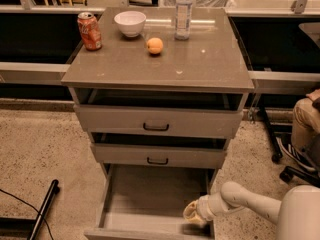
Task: Open bottom drawer
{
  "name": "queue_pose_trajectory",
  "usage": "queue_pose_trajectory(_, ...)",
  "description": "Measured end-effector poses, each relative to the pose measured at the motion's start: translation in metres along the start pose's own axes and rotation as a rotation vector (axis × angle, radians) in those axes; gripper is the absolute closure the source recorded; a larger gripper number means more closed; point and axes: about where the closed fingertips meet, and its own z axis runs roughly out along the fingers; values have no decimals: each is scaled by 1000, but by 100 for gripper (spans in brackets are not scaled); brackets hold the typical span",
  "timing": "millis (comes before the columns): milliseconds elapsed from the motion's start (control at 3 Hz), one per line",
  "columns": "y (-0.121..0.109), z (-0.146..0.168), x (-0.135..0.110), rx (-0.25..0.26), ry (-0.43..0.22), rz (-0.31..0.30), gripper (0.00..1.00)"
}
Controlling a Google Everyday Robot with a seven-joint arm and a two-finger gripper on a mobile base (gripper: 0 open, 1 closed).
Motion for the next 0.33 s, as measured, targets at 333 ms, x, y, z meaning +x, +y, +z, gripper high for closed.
queue_pose_trajectory(333,0,0,0,0,0,0,3)
